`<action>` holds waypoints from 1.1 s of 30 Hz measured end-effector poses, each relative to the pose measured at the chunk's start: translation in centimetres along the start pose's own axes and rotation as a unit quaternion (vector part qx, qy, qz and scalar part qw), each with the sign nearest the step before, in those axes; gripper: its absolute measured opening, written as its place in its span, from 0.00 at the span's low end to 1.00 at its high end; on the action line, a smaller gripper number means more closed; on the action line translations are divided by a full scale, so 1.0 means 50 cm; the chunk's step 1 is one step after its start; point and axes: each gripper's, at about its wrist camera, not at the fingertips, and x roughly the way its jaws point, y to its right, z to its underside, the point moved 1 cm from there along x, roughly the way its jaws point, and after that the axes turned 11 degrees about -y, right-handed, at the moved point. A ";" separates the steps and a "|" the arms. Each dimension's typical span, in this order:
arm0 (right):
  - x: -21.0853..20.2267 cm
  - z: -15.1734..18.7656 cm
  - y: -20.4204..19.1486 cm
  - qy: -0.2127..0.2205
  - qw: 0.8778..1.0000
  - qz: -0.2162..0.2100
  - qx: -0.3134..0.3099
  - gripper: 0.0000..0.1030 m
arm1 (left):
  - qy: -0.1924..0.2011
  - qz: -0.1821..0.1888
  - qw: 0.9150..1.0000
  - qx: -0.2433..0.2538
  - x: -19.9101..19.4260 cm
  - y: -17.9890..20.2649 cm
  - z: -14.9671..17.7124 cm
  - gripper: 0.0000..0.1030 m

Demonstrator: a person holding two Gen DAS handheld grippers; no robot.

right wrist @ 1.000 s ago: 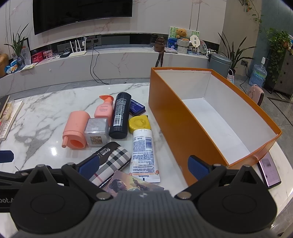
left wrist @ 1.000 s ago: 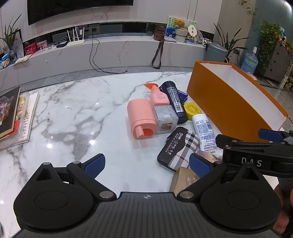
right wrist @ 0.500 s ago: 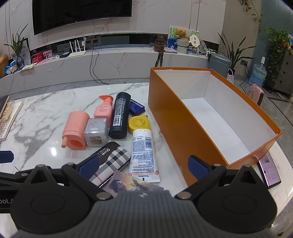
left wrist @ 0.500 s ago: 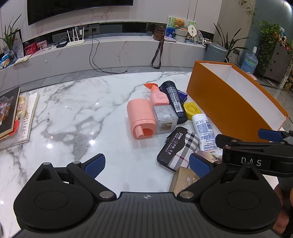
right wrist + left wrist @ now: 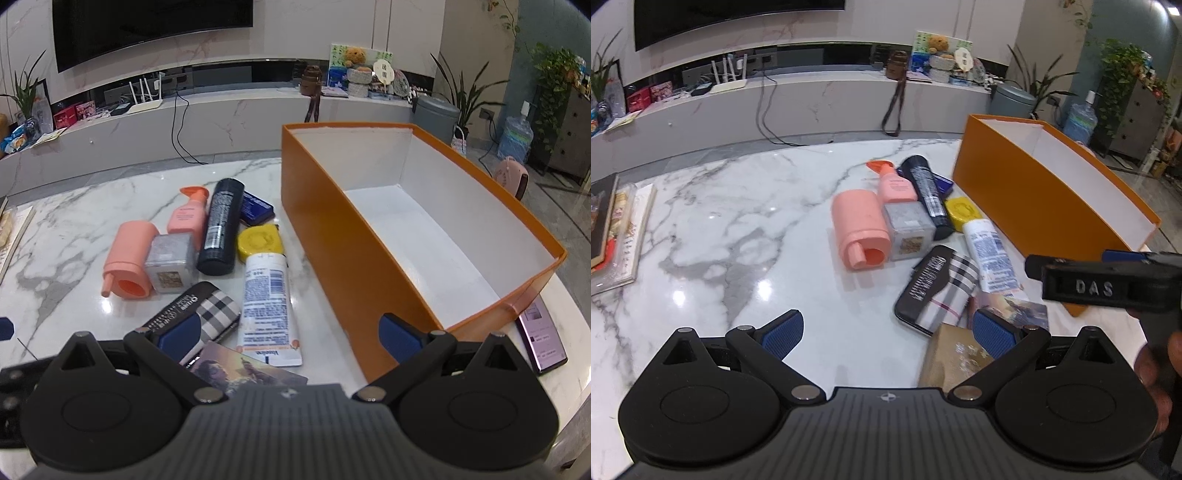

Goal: Organize rigid objects
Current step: 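Grasp the gold-brown box with the left tool while the right tool grasps the painted book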

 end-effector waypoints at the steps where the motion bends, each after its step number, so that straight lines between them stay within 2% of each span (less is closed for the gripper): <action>1: 0.002 0.000 0.005 -0.003 1.000 -0.001 0.004 0.99 | -0.001 0.005 1.000 0.003 0.002 0.003 0.004 1.00; 13: 0.016 0.003 0.028 -0.015 0.999 -0.030 0.005 0.99 | -0.013 0.033 0.998 0.059 0.037 0.061 0.046 1.00; 23: 0.024 0.014 0.046 -0.025 0.998 -0.053 0.008 0.99 | -0.013 0.025 0.997 0.073 0.070 0.065 0.053 1.00; 33: 0.037 0.020 0.050 -0.039 0.997 -0.062 0.003 0.99 | -0.003 0.038 0.995 0.089 0.097 0.069 0.057 1.00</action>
